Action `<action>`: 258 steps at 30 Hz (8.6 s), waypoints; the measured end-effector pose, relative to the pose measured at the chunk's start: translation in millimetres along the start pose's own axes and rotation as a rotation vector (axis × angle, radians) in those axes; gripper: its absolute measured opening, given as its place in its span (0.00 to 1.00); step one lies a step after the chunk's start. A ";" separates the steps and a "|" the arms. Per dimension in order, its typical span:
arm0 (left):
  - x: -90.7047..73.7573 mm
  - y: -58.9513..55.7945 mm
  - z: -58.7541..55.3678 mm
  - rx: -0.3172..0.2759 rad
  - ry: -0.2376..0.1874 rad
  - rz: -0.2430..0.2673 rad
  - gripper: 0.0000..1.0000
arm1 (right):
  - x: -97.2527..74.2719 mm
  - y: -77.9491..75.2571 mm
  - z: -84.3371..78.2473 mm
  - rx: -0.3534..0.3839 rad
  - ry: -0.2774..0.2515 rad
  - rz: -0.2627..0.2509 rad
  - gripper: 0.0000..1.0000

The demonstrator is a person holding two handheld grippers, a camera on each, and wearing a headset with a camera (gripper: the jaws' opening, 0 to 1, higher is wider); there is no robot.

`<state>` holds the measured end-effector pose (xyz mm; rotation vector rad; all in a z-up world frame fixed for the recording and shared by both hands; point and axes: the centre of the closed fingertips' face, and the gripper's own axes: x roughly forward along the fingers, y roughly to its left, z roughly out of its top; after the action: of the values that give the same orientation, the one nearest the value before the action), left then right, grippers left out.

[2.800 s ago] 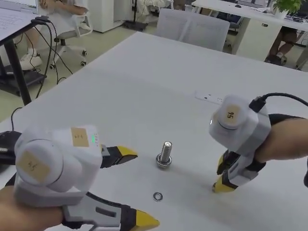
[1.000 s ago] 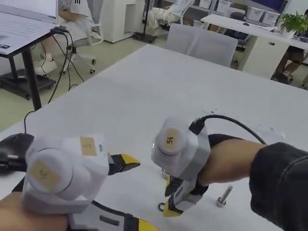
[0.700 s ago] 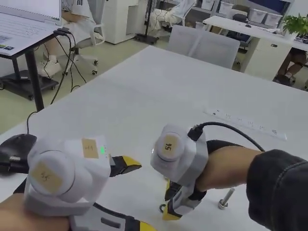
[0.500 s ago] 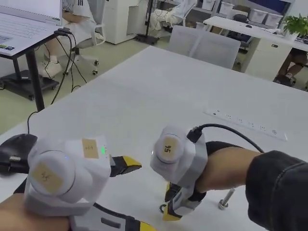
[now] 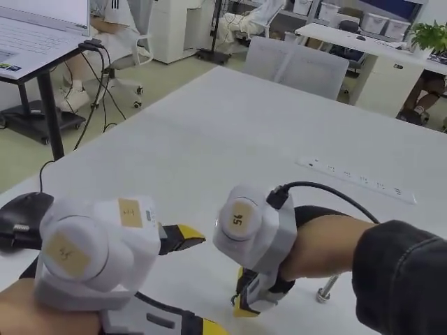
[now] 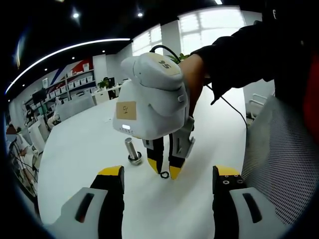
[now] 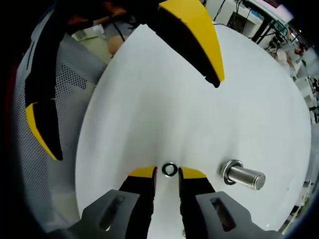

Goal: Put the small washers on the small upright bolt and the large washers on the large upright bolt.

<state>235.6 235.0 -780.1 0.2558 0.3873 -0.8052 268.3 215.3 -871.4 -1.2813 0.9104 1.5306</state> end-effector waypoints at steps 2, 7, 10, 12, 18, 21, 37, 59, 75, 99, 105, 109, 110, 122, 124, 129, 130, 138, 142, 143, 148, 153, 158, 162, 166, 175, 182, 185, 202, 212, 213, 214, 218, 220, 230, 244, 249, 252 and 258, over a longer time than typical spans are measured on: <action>-0.1 -0.4 0.0 -0.001 -0.001 0.000 0.71 | -0.1 -0.1 -0.1 0.003 -0.003 0.001 0.19; 0.5 -0.7 0.0 -0.002 -0.001 -0.001 0.71 | -0.1 0.0 -0.2 0.003 -0.005 0.003 0.19; 0.5 -0.6 -0.2 -0.003 0.000 0.000 0.71 | 0.0 0.1 -0.3 0.009 -0.004 0.003 0.18; 0.5 -0.7 -0.2 -0.005 -0.001 -0.001 0.71 | 0.0 -1.9 -1.6 -0.001 0.003 -0.004 0.15; 0.9 -0.6 -0.2 -0.005 -0.001 -0.002 0.71 | 0.0 -1.9 -1.3 -0.005 0.006 -0.005 0.15; 1.1 -0.3 -0.2 -0.006 -0.001 -0.002 0.71 | -0.4 -1.7 -0.6 -0.011 0.014 -0.007 0.14; 1.6 0.2 0.6 -0.003 -0.002 -0.005 0.71 | -5.6 -0.3 -10.3 0.000 0.028 -0.002 0.14; 6.0 -0.7 2.8 0.004 0.004 -0.020 0.71 | -51.6 -10.2 -35.7 0.074 0.001 -0.044 0.14; 8.6 0.8 1.8 0.005 0.006 -0.023 0.71 | -93.2 -30.8 -66.3 0.161 -0.020 -0.108 0.13; 8.6 -3.0 -1.4 0.002 0.015 -0.029 0.70 | -103.0 -36.0 -112.3 0.261 0.013 -0.131 0.13; 8.6 -3.4 -2.2 0.000 0.019 -0.029 0.70 | -96.6 -33.8 -113.8 0.261 0.012 -0.118 0.13; 8.8 -3.5 -2.7 -0.002 0.022 -0.030 0.70 | -94.0 -34.4 -115.3 0.260 0.014 -0.113 0.13; 8.8 -3.4 -2.9 -0.003 0.022 -0.029 0.70 | -93.3 -35.2 -115.6 0.259 0.013 -0.112 0.13; 10.2 -3.7 -4.4 -0.007 0.029 -0.034 0.70 | -84.8 -36.4 -118.1 0.262 0.013 -0.094 0.14; 10.6 -4.1 -4.7 -0.006 0.030 -0.036 0.70 | -84.0 -35.9 -118.0 0.265 0.011 -0.090 0.14; 10.8 -3.7 -4.7 -0.007 0.030 -0.036 0.70 | -82.7 -36.2 -117.3 0.264 0.010 -0.089 0.14; 10.9 -3.9 -4.8 -0.007 0.031 -0.037 0.70 | -82.1 -36.3 -117.6 0.264 0.011 -0.089 0.14; 10.7 -3.7 -5.5 -0.009 0.032 -0.034 0.69 | -75.7 -33.8 -117.0 0.260 0.021 -0.075 0.14; 10.8 -3.9 -6.0 -0.009 0.032 -0.033 0.69 | -69.7 -34.0 -119.0 0.258 0.030 -0.068 0.14; 10.6 -3.9 -5.9 -0.010 0.031 -0.033 0.69 | -68.4 -34.0 -119.8 0.256 0.034 -0.068 0.14; 10.4 -4.0 -6.0 -0.011 0.031 -0.031 0.69 | -60.4 -34.9 -122.6 0.265 0.037 -0.052 0.14; 10.6 -3.5 -6.7 -0.012 0.034 -0.030 0.69 | -53.7 -35.2 -124.8 0.269 0.040 -0.043 0.14; 11.4 -3.0 -6.6 -0.013 0.035 -0.030 0.69 | -48.2 -36.5 -126.5 0.276 0.041 -0.035 0.14; 11.8 -2.6 -6.5 -0.014 0.035 -0.030 0.69 | -43.8 -37.2 -127.4 0.275 0.044 -0.031 0.14; 12.3 -2.1 -6.8 -0.015 0.036 -0.030 0.69 | -41.5 -37.8 -126.6 0.272 0.047 -0.028 0.14; 13.1 -0.9 -7.3 -0.019 0.036 -0.028 0.69 | -35.0 -35.7 -126.3 0.259 0.056 -0.026 0.14; 14.1 -1.3 -7.4 -0.016 0.036 -0.031 0.69 | -33.0 -33.2 -126.0 0.252 0.059 -0.026 0.15; 14.3 -1.8 -7.6 -0.015 0.037 -0.033 0.69 | -29.5 -30.1 -127.8 0.249 0.068 -0.020 0.15; 15.6 -4.0 -6.5 -0.008 0.042 -0.042 0.69 | -34.1 -30.2 -128.2 0.260 0.051 -0.033 0.20; 15.3 -4.1 -4.7 0.002 0.045 -0.047 0.70 | -44.2 -32.5 -126.7 0.278 0.010 -0.075 0.30; 15.2 -3.9 -4.4 0.002 0.044 -0.047 0.70 | -44.6 -32.5 -126.7 0.280 0.008 -0.078 0.31; 15.0 -3.9 -4.3 0.003 0.044 -0.047 0.70 | -45.3 -32.4 -126.7 0.281 0.005 -0.081 0.31; 14.3 -3.5 -4.2 0.006 0.046 -0.049 0.70 | -49.5 -32.8 -125.4 0.298 -0.018 -0.106 0.37; 13.9 -3.5 -4.6 0.008 0.049 -0.051 0.70 | -51.3 -31.3 -123.8 0.309 -0.037 -0.113 0.39; 12.8 -5.6 -2.7 0.020 0.053 -0.068 0.71 | -67.6 -19.8 -122.7 0.365 -0.128 -0.180 0.45; 11.3 -9.3 3.7 0.009 0.041 -0.086 0.74 | -87.4 6.8 -123.6 0.497 -0.305 -0.258 0.48; 10.1 -11.1 7.3 -0.004 0.032 -0.098 0.74 | -96.7 17.0 -116.0 0.519 -0.381 -0.288 0.50; 9.4 -12.3 8.4 -0.019 0.027 -0.105 0.75 | -99.3 22.6 -114.2 0.526 -0.403 -0.303 0.53; 7.6 -18.7 6.1 -0.031 0.039 -0.128 0.77 | -100.8 38.1 -111.7 0.555 -0.457 -0.320 0.56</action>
<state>227.9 215.3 -779.3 0.2200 0.4560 -0.9203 270.9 80.8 -794.0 -0.6051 0.7153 1.1361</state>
